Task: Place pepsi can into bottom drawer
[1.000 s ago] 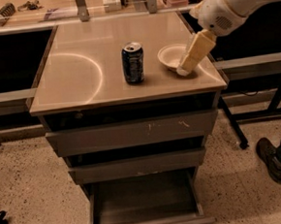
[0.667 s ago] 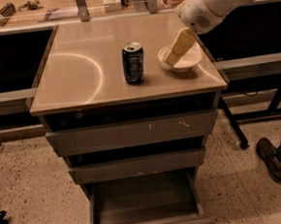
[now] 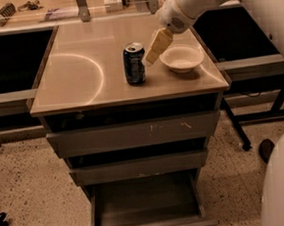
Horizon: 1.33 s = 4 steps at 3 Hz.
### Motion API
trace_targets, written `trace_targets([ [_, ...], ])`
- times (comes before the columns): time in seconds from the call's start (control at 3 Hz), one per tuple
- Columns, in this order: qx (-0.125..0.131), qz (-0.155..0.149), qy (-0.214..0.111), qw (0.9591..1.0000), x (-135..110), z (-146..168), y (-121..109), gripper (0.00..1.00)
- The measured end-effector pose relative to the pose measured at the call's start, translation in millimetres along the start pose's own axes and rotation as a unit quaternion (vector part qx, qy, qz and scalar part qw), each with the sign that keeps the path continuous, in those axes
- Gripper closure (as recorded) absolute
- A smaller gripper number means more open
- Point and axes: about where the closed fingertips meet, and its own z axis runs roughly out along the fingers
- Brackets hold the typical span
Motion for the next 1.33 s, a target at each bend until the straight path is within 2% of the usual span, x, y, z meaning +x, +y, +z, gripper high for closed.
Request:
trace_targets([
  [1.0,-0.065,-0.013,-0.008,0.9978,-24.4,65.3,23.7,0.0],
  [1.33,-0.081,-0.011,-0.005,0.9966,-22.7,77.8,35.2,0.19],
])
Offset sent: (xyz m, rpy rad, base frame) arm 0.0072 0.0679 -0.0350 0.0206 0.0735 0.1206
